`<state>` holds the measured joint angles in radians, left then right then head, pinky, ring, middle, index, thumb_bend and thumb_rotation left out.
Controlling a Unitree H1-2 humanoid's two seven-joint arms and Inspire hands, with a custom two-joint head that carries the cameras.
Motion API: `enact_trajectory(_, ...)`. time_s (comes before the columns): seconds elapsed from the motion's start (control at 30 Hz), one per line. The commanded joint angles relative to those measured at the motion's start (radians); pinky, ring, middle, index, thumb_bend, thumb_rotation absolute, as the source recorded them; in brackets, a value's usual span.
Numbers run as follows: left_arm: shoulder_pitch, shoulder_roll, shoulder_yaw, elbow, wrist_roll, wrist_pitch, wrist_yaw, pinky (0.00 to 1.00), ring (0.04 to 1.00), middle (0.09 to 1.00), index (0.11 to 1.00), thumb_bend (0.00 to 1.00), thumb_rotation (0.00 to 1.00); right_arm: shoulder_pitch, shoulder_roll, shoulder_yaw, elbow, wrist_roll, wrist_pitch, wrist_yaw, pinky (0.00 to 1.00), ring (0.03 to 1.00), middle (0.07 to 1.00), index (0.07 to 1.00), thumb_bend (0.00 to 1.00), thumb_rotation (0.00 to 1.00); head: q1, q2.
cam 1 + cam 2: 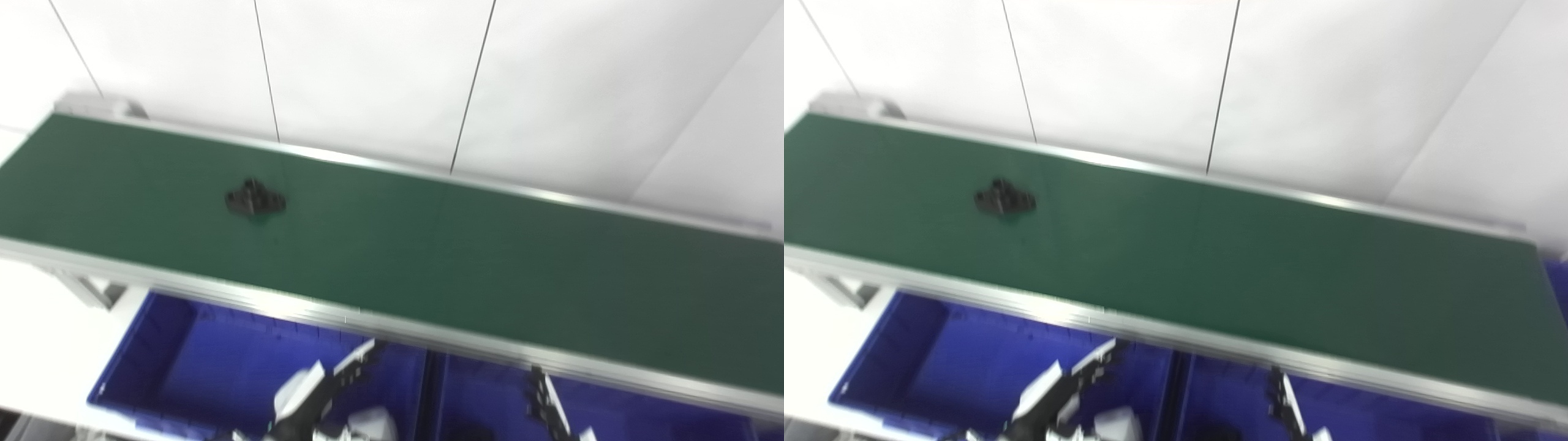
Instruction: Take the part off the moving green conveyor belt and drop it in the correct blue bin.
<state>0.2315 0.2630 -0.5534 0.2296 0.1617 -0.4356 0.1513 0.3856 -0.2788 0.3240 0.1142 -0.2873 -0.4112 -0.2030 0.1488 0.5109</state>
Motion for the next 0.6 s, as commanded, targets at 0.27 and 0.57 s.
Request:
enact_trajectory(0.27, -0.028, 0.024, -0.043, 0.012, 0.007, -0.034, 0.064, 0.8, 0.898, 0.95, 0.96, 0.95, 0.5, -0.017, -0.021, 0.03, 0.007, 0.001, -0.059, -0.055, 0.8, 0.898, 0.945, 0.988, 0.89, 0.64, -0.003, -0.038)
enact_trajectory(0.57, -0.042, 0.026, -0.063, 0.031, 0.006, -0.034, 0.083, 0.79, 0.896, 0.949, 0.958, 0.95, 0.51, -0.032, -0.036, 0.06, 0.016, -0.003, -0.059, -0.116, 0.77, 0.866, 0.918, 0.965, 0.89, 0.63, -0.007, -0.053)
